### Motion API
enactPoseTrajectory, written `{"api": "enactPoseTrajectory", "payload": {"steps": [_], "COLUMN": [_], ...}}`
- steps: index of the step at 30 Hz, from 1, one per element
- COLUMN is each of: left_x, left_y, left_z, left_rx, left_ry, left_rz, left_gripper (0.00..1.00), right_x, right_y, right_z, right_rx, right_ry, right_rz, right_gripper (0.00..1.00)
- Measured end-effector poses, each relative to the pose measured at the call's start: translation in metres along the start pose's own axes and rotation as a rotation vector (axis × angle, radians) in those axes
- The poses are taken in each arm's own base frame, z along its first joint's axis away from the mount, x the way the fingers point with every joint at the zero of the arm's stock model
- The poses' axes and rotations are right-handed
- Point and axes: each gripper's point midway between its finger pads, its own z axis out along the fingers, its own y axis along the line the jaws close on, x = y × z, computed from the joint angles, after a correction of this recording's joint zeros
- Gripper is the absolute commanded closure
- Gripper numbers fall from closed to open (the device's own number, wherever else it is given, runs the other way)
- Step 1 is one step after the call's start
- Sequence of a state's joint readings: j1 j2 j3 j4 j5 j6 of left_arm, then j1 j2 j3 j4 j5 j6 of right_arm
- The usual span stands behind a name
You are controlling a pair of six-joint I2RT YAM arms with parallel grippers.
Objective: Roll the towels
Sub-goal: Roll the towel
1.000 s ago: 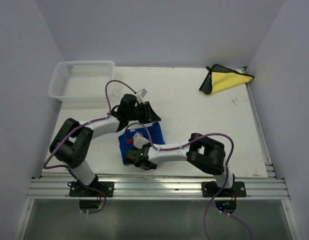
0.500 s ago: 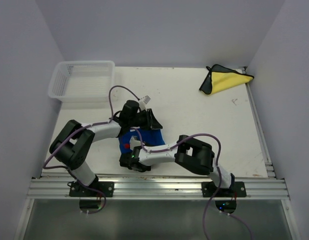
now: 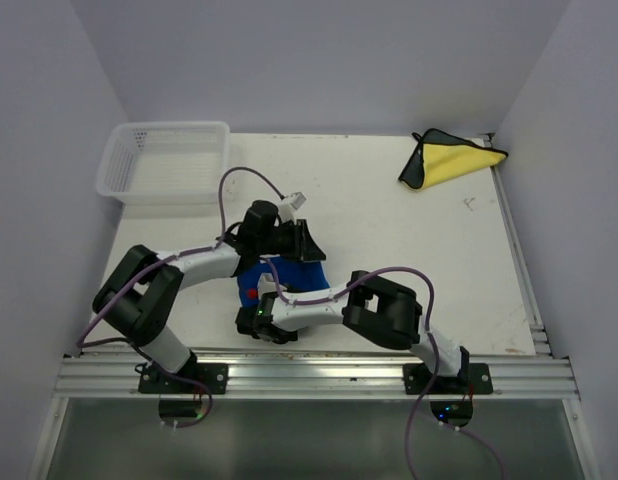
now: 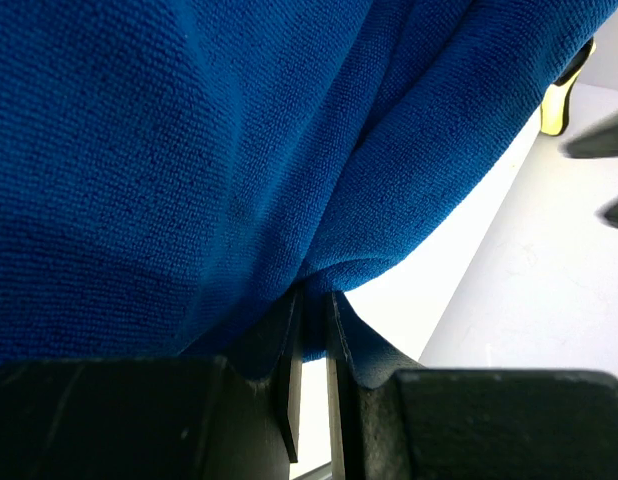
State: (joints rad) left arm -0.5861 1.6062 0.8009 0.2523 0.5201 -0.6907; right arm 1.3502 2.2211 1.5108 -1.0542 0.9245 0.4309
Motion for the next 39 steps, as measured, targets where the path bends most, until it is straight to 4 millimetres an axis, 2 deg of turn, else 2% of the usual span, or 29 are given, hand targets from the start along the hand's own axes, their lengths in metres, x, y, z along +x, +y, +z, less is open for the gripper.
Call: {"api": "enactPoseTrajectory", "payload": {"steps": [7,12,19,21,25,26,27,34,37,39], "left_x": [0.026,0.030,0.037,0.038,0.039,0.040,0.041,0.048,0.050,0.050], "left_y": [0.027,0.032,0.042,0.042,0.041,0.041,0.041,0.039,0.042,0.042], "left_z": [0.017,0.018,0.021,0.022,0.024,0.024,0.024,0.020,0.018,0.018], "left_rx": [-0.028,-0.033,-0.030,-0.021,-0.010,-0.009,-0.007,0.000,0.002,0.008], "left_ry": [0.090,0.087,0.068,0.061,0.060,0.061,0.062,0.051,0.036,0.027], "left_rz": [-0.014,0.006,0.013,0.012,0.008,0.004,0.000,-0.010,-0.019,-0.024], "left_gripper": [0.71,0.71,0.71,0.72,0.72,0.72,0.72,0.73,0.74,0.74], "right_x": [0.001,0.001,0.005,0.008,0.014,0.016,0.018,0.035,0.032,0.019], "right_y": [0.001,0.001,0.000,0.000,-0.001,-0.001,0.000,0.002,0.000,-0.011], "right_z": [0.000,0.000,0.001,0.000,-0.003,-0.004,-0.006,-0.018,-0.030,-0.044], "right_rx": [-0.002,-0.003,-0.008,-0.020,-0.055,-0.072,-0.085,-0.203,-0.301,-0.389], "right_ry": [0.003,0.003,-0.005,-0.008,-0.014,-0.013,-0.010,0.025,0.022,-0.027], "right_rz": [-0.004,-0.004,0.010,0.023,0.062,0.077,0.088,0.169,0.303,0.442], "right_gripper": [1.00,1.00,0.93,0.88,0.84,0.75,0.71,0.51,0.45,0.44]}}
